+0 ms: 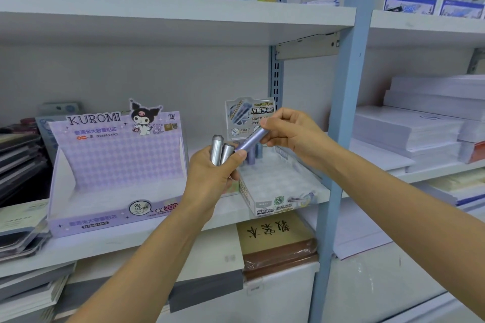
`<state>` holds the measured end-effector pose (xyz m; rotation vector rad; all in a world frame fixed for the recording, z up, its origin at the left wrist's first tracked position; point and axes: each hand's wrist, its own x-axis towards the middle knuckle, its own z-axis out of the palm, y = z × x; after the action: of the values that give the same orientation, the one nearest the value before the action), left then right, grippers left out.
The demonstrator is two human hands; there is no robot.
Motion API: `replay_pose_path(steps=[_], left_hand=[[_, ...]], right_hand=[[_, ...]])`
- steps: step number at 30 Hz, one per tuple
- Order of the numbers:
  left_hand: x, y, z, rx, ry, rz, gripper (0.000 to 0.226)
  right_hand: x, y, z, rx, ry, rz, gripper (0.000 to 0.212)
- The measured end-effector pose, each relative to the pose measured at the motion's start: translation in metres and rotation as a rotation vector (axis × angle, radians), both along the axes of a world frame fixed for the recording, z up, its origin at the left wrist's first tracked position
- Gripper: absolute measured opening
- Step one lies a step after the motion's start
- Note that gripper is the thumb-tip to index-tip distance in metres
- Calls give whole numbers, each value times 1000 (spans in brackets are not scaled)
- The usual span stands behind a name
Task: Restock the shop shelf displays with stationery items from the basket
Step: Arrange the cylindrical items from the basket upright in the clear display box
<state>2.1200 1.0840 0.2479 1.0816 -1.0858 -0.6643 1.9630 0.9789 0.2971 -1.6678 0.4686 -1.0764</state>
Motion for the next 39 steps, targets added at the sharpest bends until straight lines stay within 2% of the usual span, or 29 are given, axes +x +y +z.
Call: replay_pose_path(steps=[5,8,15,21,26,30,33,39], left_hand=[[-1,0,0,25,42,-34,16],[-1,0,0,37,48,-58,17],[4,0,0,44,75,-89,17],[11,4,-8,6,23,-183,21],[15,7,-8,25,46,-209,23],[16,6,-10,45,72,-239,20],[17,5,-12,46,83,-253,15],[15,3,-14,50,77,-251,21]], right_hand=[[-2,3,-2,-77,-52,88,27],[-3,1,-5,-107,-45,109,28],[-6,-14,-5,-107,-134,-60,18],[4,-28,-26,-273,146,-249,15],[16,-30,-35,-403,244,-329,15],[19,-31,-36,-503,400,-351,13],[15,-34,-32,-525,429,-354,12],[22,-36,-36,-579,425,-369,11]])
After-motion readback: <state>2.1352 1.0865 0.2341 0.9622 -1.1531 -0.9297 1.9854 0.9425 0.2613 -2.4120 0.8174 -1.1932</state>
